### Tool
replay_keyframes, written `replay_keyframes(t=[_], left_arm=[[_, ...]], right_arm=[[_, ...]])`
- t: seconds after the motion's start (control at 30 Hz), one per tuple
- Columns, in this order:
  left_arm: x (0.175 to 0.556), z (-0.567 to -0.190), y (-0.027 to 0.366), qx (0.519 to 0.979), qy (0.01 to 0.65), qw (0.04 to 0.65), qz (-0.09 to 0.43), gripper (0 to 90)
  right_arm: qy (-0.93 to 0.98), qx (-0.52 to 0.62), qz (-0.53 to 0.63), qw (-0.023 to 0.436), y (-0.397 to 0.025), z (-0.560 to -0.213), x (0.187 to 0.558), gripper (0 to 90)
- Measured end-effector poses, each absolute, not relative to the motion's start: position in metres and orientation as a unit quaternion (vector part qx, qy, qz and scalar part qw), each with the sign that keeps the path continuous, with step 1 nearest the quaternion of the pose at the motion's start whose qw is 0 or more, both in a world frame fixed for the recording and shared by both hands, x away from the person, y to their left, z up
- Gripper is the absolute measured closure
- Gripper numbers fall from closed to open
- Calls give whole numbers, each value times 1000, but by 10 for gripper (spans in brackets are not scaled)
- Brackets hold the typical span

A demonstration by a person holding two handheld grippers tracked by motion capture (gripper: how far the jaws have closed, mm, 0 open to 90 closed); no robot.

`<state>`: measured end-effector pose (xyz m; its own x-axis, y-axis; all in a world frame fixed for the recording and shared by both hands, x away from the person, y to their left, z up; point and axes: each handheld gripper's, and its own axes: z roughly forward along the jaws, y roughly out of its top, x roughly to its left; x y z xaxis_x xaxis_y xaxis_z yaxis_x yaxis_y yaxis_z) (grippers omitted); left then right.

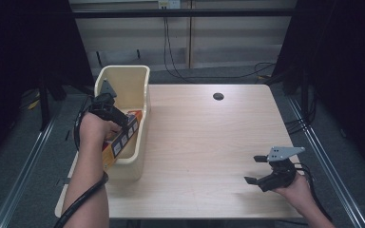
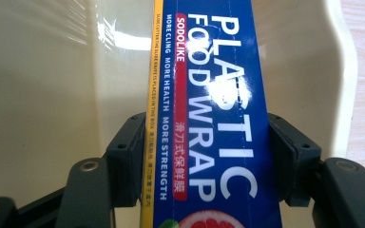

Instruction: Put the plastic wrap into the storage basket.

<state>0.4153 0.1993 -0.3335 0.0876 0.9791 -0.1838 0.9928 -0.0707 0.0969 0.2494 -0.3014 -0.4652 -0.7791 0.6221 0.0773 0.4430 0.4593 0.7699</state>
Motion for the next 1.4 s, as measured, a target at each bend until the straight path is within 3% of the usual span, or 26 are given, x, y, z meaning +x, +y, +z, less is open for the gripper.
replay_keyframes(t=[0.5,0.93,1.4], left_arm=[[411,-292,199,729,664,166,2,307],[412,-278,152,762,605,231,17,204],[408,-286,108,784,558,272,19,184]], right_arm=[[849,311,413,111,-300,-464,249,101],[847,315,414,113,-301,-463,246,101],[846,312,417,114,-302,-461,245,101]])
